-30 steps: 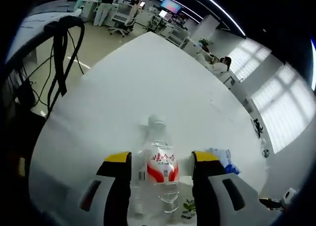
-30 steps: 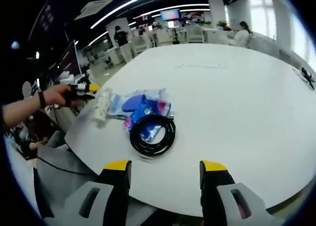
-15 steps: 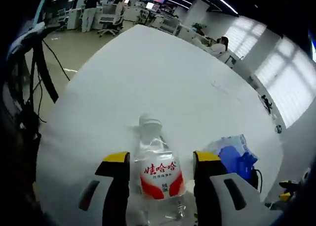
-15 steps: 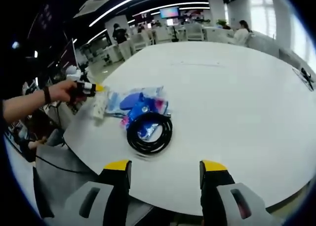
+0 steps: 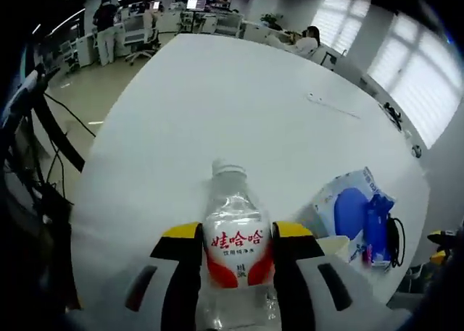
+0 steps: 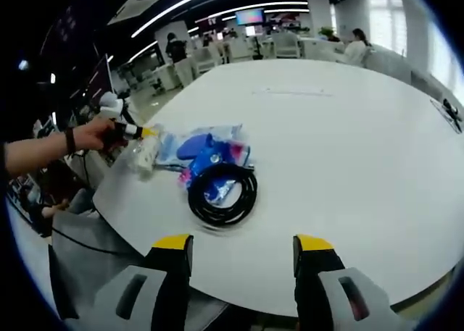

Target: Arrange the tabletop items into an orderly group along one side of the table until the central work area is clear of visible clutter.

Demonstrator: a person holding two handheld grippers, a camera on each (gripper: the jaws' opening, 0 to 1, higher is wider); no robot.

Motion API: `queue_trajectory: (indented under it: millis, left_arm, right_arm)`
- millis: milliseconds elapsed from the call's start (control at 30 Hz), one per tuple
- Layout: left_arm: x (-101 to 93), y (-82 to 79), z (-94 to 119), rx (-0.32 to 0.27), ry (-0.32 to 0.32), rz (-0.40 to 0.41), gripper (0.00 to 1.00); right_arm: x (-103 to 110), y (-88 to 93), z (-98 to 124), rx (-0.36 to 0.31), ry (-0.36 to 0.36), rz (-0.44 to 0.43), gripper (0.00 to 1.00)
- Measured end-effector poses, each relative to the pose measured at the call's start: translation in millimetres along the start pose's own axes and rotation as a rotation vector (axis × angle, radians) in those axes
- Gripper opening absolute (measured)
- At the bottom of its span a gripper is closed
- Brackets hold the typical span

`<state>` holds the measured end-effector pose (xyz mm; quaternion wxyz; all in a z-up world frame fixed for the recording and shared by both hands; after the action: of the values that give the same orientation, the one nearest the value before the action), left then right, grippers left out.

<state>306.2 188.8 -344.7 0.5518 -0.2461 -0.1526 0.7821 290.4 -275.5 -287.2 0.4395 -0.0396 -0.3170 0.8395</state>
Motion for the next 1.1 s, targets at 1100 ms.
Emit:
queue_trajectory:
  millis: [1100]
  left_arm:
    - [19.0,50.1,28,0.007,-0.020,0.016,0.36]
  right_arm:
    - [15,-7.5,-17,-0.005,-0.056,0.032,0.56]
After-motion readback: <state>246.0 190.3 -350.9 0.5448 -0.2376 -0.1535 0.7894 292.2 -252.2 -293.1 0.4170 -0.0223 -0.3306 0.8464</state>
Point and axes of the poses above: the point that each gripper's makers call its tool centre point, and the gripper's own axes: z roughly backward along the fingers, x roughly to its left, y roughly out of its underside, the point moved 5 cm from there along z, roughly backward along the fingers, and after that the axes turned 5 degrees about x, right-handed, at the moved point
